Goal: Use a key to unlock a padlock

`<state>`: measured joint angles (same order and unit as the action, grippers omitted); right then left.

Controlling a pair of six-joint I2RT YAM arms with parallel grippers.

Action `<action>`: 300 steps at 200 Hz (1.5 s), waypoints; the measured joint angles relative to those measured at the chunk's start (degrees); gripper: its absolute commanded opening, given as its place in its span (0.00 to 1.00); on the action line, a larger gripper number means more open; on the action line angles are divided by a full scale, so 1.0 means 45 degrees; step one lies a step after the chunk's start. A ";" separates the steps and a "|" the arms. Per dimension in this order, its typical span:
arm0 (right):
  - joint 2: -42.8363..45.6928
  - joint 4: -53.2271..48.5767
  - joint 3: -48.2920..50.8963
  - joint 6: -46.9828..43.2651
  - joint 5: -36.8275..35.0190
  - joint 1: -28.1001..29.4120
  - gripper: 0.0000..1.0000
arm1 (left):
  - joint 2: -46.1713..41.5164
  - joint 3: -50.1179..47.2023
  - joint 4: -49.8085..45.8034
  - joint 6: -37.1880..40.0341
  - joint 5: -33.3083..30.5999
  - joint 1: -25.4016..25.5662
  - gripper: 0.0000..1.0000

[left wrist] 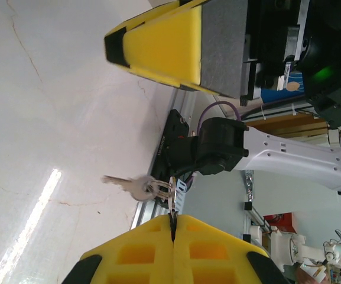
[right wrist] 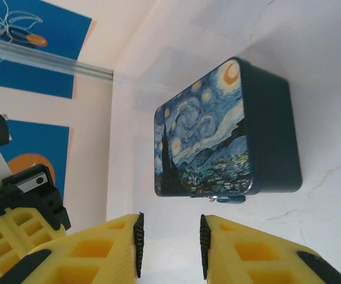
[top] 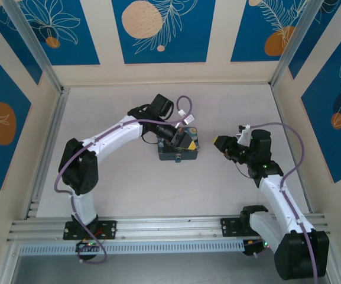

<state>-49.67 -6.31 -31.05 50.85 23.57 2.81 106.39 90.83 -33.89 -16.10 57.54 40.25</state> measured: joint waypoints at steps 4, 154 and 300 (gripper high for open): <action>0.0112 -0.0029 0.0019 0.0063 0.0015 -0.0053 0.35 | -0.0005 0.0000 -0.0005 0.0000 0.0005 0.0000 0.00; -0.0695 0.3551 0.0019 0.0219 0.4483 0.0389 0.35 | 0.0442 0.0180 0.0340 -0.0097 0.0792 0.0000 0.00; -0.1258 0.3929 0.0597 0.0117 0.4439 0.1035 0.32 | 0.0568 0.0413 0.0389 -0.0117 0.0782 0.0000 0.00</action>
<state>-55.33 11.38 -28.36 51.37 43.55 7.46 108.95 92.68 -32.14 -16.62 61.06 40.25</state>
